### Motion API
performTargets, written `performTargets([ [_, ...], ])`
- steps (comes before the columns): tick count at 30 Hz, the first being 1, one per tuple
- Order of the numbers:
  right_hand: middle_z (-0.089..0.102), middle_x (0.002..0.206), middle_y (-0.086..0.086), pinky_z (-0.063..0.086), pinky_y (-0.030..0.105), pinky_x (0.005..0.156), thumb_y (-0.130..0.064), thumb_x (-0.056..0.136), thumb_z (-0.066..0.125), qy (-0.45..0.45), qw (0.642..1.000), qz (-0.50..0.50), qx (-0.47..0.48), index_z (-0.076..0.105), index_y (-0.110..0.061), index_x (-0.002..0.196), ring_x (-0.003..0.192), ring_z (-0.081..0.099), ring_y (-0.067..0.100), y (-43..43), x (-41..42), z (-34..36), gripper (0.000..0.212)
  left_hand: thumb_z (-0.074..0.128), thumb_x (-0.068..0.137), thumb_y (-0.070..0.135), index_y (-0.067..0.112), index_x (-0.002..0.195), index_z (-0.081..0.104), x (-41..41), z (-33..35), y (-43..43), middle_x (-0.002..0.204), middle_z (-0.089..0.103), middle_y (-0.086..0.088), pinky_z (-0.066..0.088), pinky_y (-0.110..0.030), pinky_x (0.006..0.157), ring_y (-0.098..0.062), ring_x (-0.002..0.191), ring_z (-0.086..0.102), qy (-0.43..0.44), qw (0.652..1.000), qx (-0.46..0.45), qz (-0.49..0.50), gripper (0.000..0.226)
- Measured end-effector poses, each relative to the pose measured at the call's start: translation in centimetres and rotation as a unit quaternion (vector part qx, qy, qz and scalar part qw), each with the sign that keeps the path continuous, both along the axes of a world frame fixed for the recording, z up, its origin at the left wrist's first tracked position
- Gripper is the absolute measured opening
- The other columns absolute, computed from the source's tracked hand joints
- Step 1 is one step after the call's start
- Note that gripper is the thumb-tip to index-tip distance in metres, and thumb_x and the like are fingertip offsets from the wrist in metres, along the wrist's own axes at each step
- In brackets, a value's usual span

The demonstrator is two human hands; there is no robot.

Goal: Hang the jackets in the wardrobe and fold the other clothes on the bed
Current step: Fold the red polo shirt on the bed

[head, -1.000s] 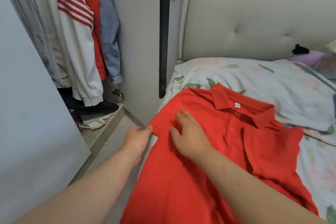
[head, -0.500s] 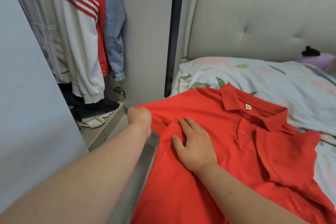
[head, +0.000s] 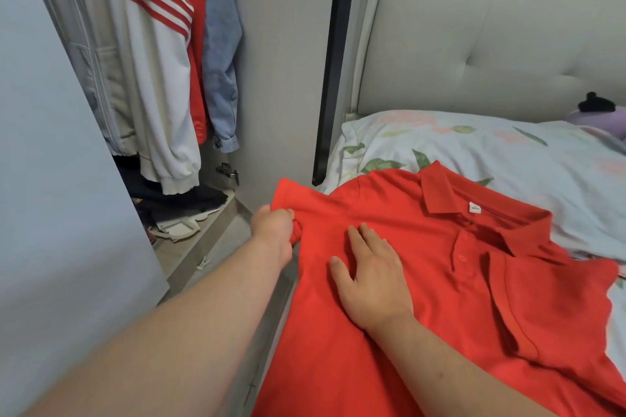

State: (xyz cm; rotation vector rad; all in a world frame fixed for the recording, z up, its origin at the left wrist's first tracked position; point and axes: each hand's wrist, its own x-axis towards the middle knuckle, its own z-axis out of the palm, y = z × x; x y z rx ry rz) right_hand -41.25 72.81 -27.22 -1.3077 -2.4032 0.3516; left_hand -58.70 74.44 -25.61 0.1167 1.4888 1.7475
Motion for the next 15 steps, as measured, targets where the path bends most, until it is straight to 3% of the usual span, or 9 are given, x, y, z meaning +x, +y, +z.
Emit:
performTargets([
  [2, 0.024, 0.162, 0.006, 0.004, 0.032, 0.124, -0.054, 0.094, 0.039, 0.003, 1.0, -0.001, -0.004, 0.031, -0.02, 0.154, 0.15, 0.018, 0.017, -0.1, 0.0, 0.1, 0.069, 0.037, 0.094, -0.014, 0.012, 0.075, 0.05, -1.2, 0.8, 0.6, 0.062, 0.044, -0.005, 0.035, -0.015, 0.035, -0.011, 0.04, 0.039, 0.001, 1.0, -0.003, -0.019, 0.035],
  [4, 0.025, 0.162, 0.005, 0.005, 0.032, 0.124, -0.055, 0.093, 0.039, 0.006, 1.0, -0.002, -0.006, 0.032, -0.021, 0.153, 0.15, 0.018, 0.017, 0.0, 0.0, 0.1, 0.069, 0.039, 0.093, -0.009, 0.012, 0.075, 0.05, -1.6, 1.3, 0.5, 0.057, 0.051, -0.006, 0.035, -0.017, 0.037, -0.015, 0.041, 0.043, -0.02, 0.997, -0.03, -0.074, 0.03],
  [7, 0.028, 0.161, 0.004, 0.006, 0.032, 0.123, -0.058, 0.089, 0.033, 0.009, 1.0, -0.003, -0.011, 0.035, -0.023, 0.152, 0.149, 0.02, 0.017, -0.1, 0.0, 0.1, 0.072, 0.054, 0.084, 0.018, 0.015, 0.069, 0.055, -1.6, 0.7, -1.1, 0.052, 0.061, -0.001, 0.035, -0.021, 0.05, -0.015, 0.035, 0.05, -0.083, 0.983, -0.062, -0.151, 0.015],
  [9, 0.03, 0.16, 0.004, 0.007, 0.031, 0.123, -0.06, 0.086, 0.03, 0.015, 1.0, -0.004, -0.014, 0.036, -0.024, 0.151, 0.148, 0.021, 0.017, -0.1, 0.0, 0.0, 0.074, 0.063, 0.084, 0.032, 0.014, 0.063, 0.062, -1.7, 0.1, -1.8, 0.055, 0.066, 0.0, 0.041, -0.02, 0.049, -0.014, 0.037, 0.057, -0.104, 0.979, -0.08, -0.156, 0.027],
  [11, 0.032, 0.159, 0.003, 0.007, 0.031, 0.123, -0.06, 0.084, 0.027, 0.014, 1.0, -0.006, -0.015, 0.037, -0.024, 0.151, 0.148, 0.023, 0.017, 0.0, -0.1, 0.0, 0.077, 0.062, 0.09, 0.022, 0.013, 0.064, 0.059, -2.0, -0.6, -1.8, 0.051, 0.062, 0.001, 0.039, -0.016, 0.041, -0.01, 0.038, 0.054, -0.087, 0.978, -0.124, -0.145, 0.029],
  [13, 0.034, 0.158, 0.003, 0.008, 0.03, 0.123, -0.06, 0.084, 0.027, 0.011, 1.0, -0.007, -0.011, 0.038, -0.023, 0.15, 0.147, 0.025, 0.017, -0.1, 0.0, 0.0, 0.077, 0.048, 0.094, 0.003, 0.012, 0.069, 0.052, -2.1, -1.3, -1.9, 0.054, 0.056, -0.002, 0.036, -0.017, 0.044, -0.011, 0.044, 0.05, -0.062, 0.972, -0.179, -0.14, 0.027],
  [15, 0.037, 0.156, 0.003, 0.009, 0.03, 0.123, -0.059, 0.084, 0.028, 0.014, 1.0, -0.007, -0.009, 0.039, -0.023, 0.15, 0.146, 0.027, 0.017, -0.1, 0.0, 0.0, 0.076, 0.035, 0.094, -0.005, 0.008, 0.073, 0.052, -2.0, -1.8, -1.8, 0.05, 0.057, -0.006, 0.044, -0.018, 0.041, -0.015, 0.038, 0.053, -0.065, 0.966, -0.197, -0.152, 0.03],
])
